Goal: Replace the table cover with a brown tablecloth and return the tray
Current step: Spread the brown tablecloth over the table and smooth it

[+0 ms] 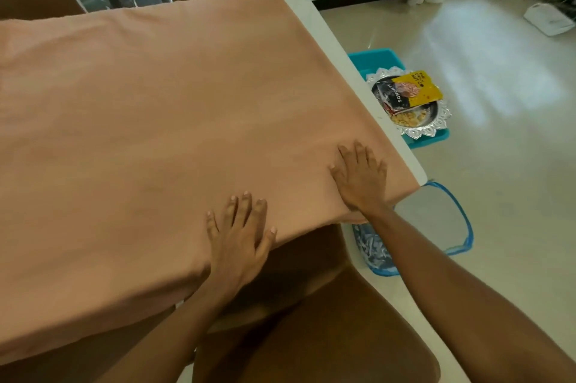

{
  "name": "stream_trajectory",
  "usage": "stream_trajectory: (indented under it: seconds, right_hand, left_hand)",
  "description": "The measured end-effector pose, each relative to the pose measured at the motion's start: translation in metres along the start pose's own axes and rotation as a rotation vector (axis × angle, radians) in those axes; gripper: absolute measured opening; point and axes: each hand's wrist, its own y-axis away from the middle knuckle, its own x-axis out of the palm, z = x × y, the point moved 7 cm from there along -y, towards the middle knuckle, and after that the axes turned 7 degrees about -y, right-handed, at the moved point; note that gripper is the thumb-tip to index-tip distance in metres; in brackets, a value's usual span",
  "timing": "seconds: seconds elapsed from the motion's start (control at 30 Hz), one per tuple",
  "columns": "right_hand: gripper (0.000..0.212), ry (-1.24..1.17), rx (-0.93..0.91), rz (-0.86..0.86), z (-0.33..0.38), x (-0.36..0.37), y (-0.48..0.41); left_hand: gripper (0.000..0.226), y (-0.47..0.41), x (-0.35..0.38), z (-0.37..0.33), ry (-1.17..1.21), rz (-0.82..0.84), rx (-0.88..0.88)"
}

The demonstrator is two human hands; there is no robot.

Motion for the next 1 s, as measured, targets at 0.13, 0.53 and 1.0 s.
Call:
stream_trajectory:
  seconds: [0.13, 0.53, 1.0]
  right_hand:
    - [0.057, -0.002, -0.251, -0.013, 0.072, 0.021, 0.022]
    - [0.051, -0.022, -0.478, 0.019, 0.251, 0.077, 0.057]
    - [0.060, -0.115, -0.692, 0.338, 0.514, 0.207, 0.143]
  left_hand:
    - [0.065, 0.009, -0.025, 0.054, 0.183, -0.172, -0.210]
    - [0.077, 0.128, -0.030, 0.250, 0.009, -0.054, -0.583]
    - [0.074, 0.147, -0.043, 0.398, 0.018, 0.043, -0.680]
